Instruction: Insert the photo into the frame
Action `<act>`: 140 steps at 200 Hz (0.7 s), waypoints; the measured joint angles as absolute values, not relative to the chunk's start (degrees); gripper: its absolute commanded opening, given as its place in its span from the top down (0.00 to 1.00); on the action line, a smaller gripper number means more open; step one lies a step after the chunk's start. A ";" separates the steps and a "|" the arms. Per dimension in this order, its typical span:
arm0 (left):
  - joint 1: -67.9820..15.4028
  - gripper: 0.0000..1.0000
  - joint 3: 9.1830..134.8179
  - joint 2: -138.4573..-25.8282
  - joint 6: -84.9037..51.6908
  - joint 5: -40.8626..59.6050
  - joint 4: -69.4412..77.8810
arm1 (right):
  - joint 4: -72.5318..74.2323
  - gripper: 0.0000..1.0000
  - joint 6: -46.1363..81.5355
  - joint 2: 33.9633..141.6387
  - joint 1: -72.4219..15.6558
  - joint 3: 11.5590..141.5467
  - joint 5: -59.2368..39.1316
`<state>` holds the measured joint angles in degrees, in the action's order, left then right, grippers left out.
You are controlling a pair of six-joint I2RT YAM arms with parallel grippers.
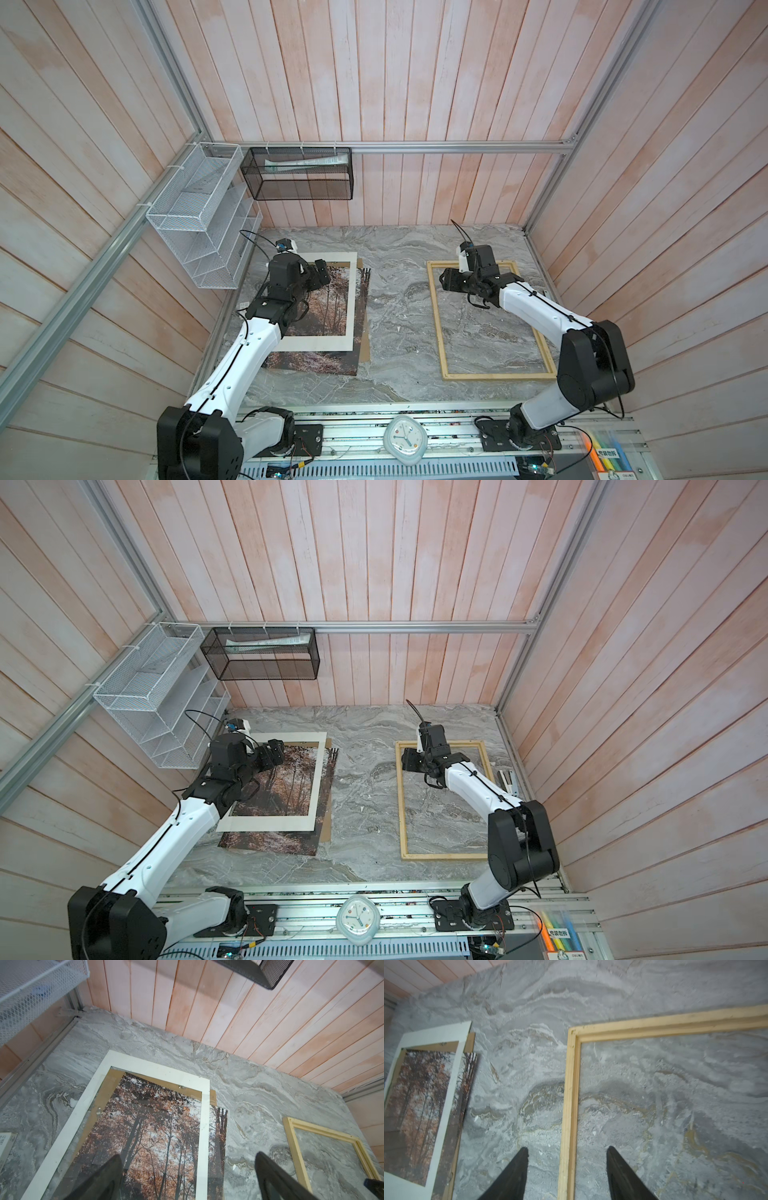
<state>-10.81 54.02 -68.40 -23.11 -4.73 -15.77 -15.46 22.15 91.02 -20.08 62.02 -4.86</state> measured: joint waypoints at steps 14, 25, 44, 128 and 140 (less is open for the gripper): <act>-11.38 0.00 54.02 -68.73 -23.44 -4.51 -16.43 | -17.17 0.45 23.03 92.42 -21.19 61.58 -5.30; -11.70 0.00 54.02 -68.73 -23.66 -4.45 -16.56 | -18.04 0.46 23.88 93.51 -22.13 61.39 -5.65; -11.81 0.00 54.02 -68.75 -23.83 -4.40 -16.67 | -18.44 0.51 24.84 95.48 -23.46 61.06 -6.07; -11.81 0.00 54.33 -69.21 -23.75 -4.86 -17.41 | -21.50 0.78 25.78 104.62 -25.36 63.31 -4.73; -11.81 0.00 54.70 -69.23 -23.57 -4.97 -17.63 | -22.00 0.82 25.76 105.25 -25.41 64.40 -3.90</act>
<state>-11.81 54.70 -69.23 -23.57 -4.97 -17.63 -22.00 25.76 105.25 -25.41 64.40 -3.90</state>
